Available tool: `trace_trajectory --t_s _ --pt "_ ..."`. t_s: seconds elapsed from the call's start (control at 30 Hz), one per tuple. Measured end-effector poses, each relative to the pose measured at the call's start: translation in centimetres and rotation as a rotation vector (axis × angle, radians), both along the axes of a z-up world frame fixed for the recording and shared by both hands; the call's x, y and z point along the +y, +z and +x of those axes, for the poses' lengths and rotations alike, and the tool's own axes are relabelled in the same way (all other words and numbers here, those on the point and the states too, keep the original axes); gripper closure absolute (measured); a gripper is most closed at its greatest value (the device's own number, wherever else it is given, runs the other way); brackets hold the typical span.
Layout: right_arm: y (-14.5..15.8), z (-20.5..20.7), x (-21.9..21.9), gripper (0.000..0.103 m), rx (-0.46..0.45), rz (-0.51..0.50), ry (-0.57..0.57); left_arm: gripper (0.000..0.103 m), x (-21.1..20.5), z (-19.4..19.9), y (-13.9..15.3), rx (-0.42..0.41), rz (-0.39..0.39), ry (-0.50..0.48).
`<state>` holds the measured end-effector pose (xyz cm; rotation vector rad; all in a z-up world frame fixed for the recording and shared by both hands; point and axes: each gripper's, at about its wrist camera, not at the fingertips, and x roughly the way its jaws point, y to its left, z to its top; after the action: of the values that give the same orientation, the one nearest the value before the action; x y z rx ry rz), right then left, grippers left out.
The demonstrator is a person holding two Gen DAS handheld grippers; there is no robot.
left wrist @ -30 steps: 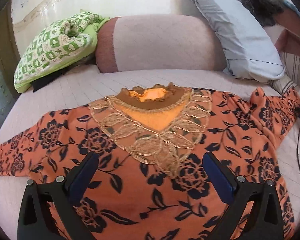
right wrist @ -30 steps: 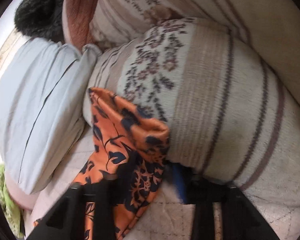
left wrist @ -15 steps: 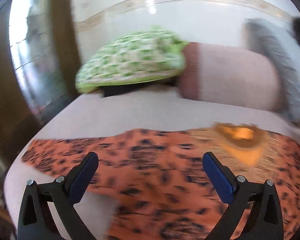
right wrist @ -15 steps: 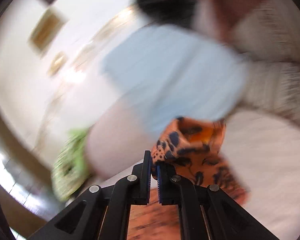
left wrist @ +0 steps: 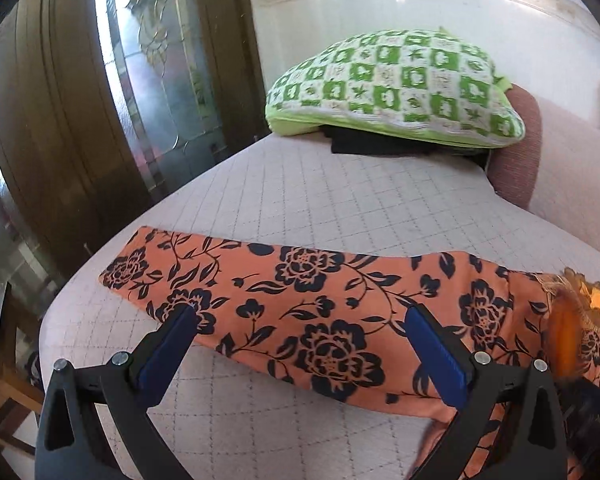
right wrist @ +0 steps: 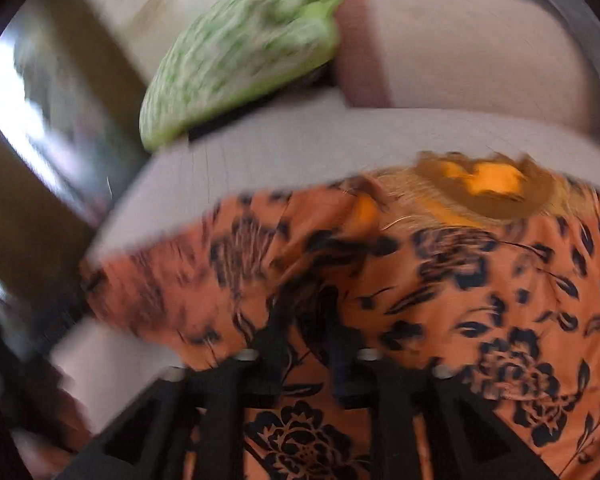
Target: Fold small clothes
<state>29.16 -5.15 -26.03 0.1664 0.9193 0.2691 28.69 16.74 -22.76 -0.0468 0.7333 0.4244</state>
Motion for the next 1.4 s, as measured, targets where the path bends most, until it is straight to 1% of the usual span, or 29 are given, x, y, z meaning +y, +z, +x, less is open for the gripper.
trace_trajectory --t_s 0.03,0.07,0.13,0.2,0.27,0.33,0.37,0.43,0.5,0.53,0.57,0.6,0.63,0.67,0.7,0.73,0.77,0.8,0.83,0.87,0.9,0.93,0.97,1.03,1.07,1.17,1.23,1.33,1.4 --pt "-0.1 -0.4 0.7 0.034 -0.010 -0.025 0.020 0.000 0.2 0.1 0.0 -0.001 -0.012 0.001" --pt "0.1 -0.6 1.2 0.029 -0.028 -0.031 0.042 0.000 0.1 -0.2 0.1 -0.003 -0.018 0.001" --pt "1.2 -1.4 1.2 0.029 -0.074 0.017 0.110 0.000 0.0 -0.1 0.1 -0.012 -0.042 -0.011" --pt "3.1 -2.1 0.1 0.029 -0.147 0.044 0.119 0.000 -0.6 -0.1 0.3 -0.020 -0.065 -0.036" --pt "4.9 -3.2 -2.7 0.029 -0.222 0.027 0.076 0.000 -1.7 0.0 0.4 -0.023 -0.089 -0.076" --pt "5.5 -4.1 -5.5 0.029 -0.251 -0.013 0.011 0.000 -2.9 0.3 0.2 -0.015 -0.128 -0.134" --pt "5.5 -4.6 -8.0 0.029 -0.255 -0.026 -0.039 0.000 -3.8 0.5 0.1 -0.009 -0.146 -0.172" --pt "5.8 -5.4 -12.2 0.032 -0.238 -0.046 -0.119 0.000 -5.8 0.8 -0.3 0.005 -0.151 -0.235" --pt "5.5 -6.8 -17.3 0.051 -0.212 -0.060 -0.198 0.000 -8.2 1.4 -1.0 0.037 -0.158 -0.320" --pt "5.1 -6.7 -19.3 0.055 -0.196 -0.076 -0.233 0.000 -9.1 1.7 -1.4 0.055 -0.170 -0.349" --pt "4.7 -7.4 -22.2 0.060 -0.175 -0.086 -0.290 0.000 -10.5 2.2 -2.1 0.086 -0.186 -0.383" --pt "4.5 -7.6 -24.0 0.066 -0.161 -0.071 -0.332 0.001 -11.4 2.6 -2.7 0.110 -0.192 -0.403" --pt "3.6 -7.8 -26.6 0.066 -0.140 -0.024 -0.387 0.003 -12.4 3.1 -3.5 0.144 -0.183 -0.416" --pt "3.4 -7.8 -28.3 0.066 -0.125 0.011 -0.424 0.014 -13.3 3.4 -4.1 0.168 -0.166 -0.420" --pt "2.8 -7.7 -30.0 0.066 -0.098 0.060 -0.472 0.031 -14.1 3.8 -4.8 0.187 -0.152 -0.426" --pt "2.4 -7.5 -31.3 0.066 -0.072 0.099 -0.499 0.039 -14.7 4.1 -5.3 0.204 -0.152 -0.434" --pt "2.1 -7.2 -32.4 0.066 -0.052 0.136 -0.516 0.054 -15.4 4.6 -6.1 0.231 -0.175 -0.457" --pt "2.1 -6.9 -32.8 0.066 -0.047 0.145 -0.521 0.062 -15.8 5.0 -6.8 0.259 -0.208 -0.483" --pt "2.2 -6.7 -33.0 0.066 -0.045 0.139 -0.522 0.062 -16.3 5.1 -7.4 0.281 -0.215 -0.490" --pt "2.1 -6.3 -32.9 0.066 -0.036 0.128 -0.518 0.063 -16.6 5.0 -7.4 0.261 -0.185 -0.494" --pt "2.2 -6.1 -32.9 0.066 -0.030 0.131 -0.512 0.069 -17.0 4.8 -7.2 0.247 -0.159 -0.512" --pt "2.0 -5.8 -32.9 0.066 -0.024 0.143 -0.500 0.077 -17.2 4.7 -7.1 0.244 -0.156 -0.530" --pt "1.6 -5.7 -32.8 0.066 -0.020 0.155 -0.489 0.087 -17.4 4.6 -6.9 0.239 -0.172 -0.557" --pt "0.8 -5.5 -32.4 0.066 0.006 0.174 -0.464 0.088 -17.4 4.3 -6.4 0.214 -0.177 -0.573" --pt "0.1 -5.3 -31.9 0.066 0.040 0.190 -0.447 0.089 -17.3 4.1 -6.2 0.202 -0.182 -0.580" --pt "-1.5 -4.8 -31.1 0.066 0.102 0.198 -0.430 0.091 -16.1 4.1 -5.2 0.169 -0.253 -0.589" --pt "-2.0 -4.8 -31.0 0.066 0.123 0.200 -0.428 0.091 -15.5 4.1 -4.7 0.155 -0.276 -0.589" --pt "-2.0 -5.1 -31.6 0.066 0.130 0.254 -0.435 0.091 -14.4 3.9 -4.0 0.132 -0.303 -0.581" --pt "-1.5 -5.5 -32.0 0.066 0.105 0.271 -0.440 0.091 -14.3 3.8 -3.9 0.118 -0.291 -0.573"
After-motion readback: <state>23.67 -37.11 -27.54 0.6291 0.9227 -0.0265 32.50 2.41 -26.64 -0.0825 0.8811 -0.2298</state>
